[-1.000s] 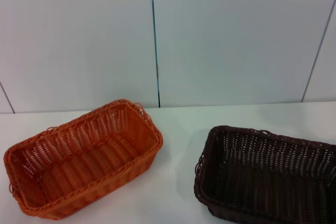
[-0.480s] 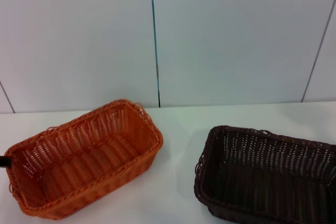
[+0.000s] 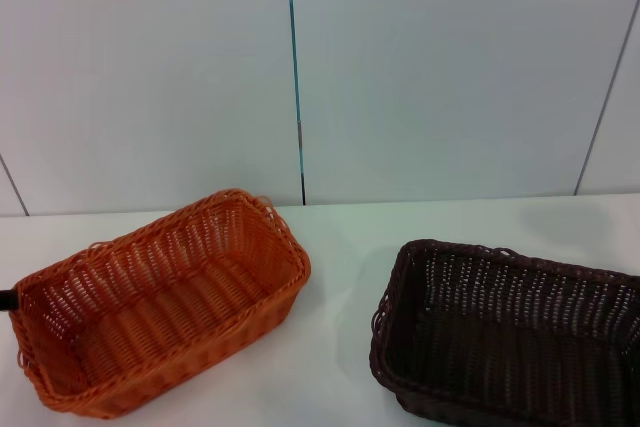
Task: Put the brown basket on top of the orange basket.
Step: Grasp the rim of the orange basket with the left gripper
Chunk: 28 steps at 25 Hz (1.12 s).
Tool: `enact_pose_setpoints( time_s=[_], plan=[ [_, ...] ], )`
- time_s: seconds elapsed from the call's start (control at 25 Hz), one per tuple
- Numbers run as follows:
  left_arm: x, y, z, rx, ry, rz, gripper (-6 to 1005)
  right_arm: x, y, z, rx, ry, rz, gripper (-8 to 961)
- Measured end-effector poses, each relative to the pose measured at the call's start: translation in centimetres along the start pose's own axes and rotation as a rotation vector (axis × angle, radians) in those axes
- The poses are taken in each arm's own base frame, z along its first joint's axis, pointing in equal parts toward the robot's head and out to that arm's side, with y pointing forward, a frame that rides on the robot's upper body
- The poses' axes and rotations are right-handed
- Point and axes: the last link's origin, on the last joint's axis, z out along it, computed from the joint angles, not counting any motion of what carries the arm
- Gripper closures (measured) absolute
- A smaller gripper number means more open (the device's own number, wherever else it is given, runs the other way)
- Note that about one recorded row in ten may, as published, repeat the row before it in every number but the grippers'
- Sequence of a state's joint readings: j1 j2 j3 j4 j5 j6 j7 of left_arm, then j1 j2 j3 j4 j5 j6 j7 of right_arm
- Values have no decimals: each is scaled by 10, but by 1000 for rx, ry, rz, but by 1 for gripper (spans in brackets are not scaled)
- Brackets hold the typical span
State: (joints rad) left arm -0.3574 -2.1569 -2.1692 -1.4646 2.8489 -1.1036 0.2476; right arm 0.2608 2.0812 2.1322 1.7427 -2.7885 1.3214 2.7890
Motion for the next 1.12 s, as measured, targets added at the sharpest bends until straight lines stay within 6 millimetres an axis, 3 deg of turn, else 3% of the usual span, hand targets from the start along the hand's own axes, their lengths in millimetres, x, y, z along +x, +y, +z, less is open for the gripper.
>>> enact_pose_setpoints(
  time_s=[0.24, 0.52, 0.84, 1.12],
  plan=[
    [-2, 1, -2, -4, -27, 5, 197, 4, 5, -12, 34, 77, 64, 124],
    [12, 6, -8, -25, -58, 12, 200, 11, -2, -31, -14, 262, 39, 127],
    [22, 23, 11, -70, -138, 27, 202, 19, -10, -30, -15, 310, 10, 126],
    [19, 22, 32, -66, -206, 1, 205, 26, -13, -36, -18, 347, -5, 126]
  ],
)
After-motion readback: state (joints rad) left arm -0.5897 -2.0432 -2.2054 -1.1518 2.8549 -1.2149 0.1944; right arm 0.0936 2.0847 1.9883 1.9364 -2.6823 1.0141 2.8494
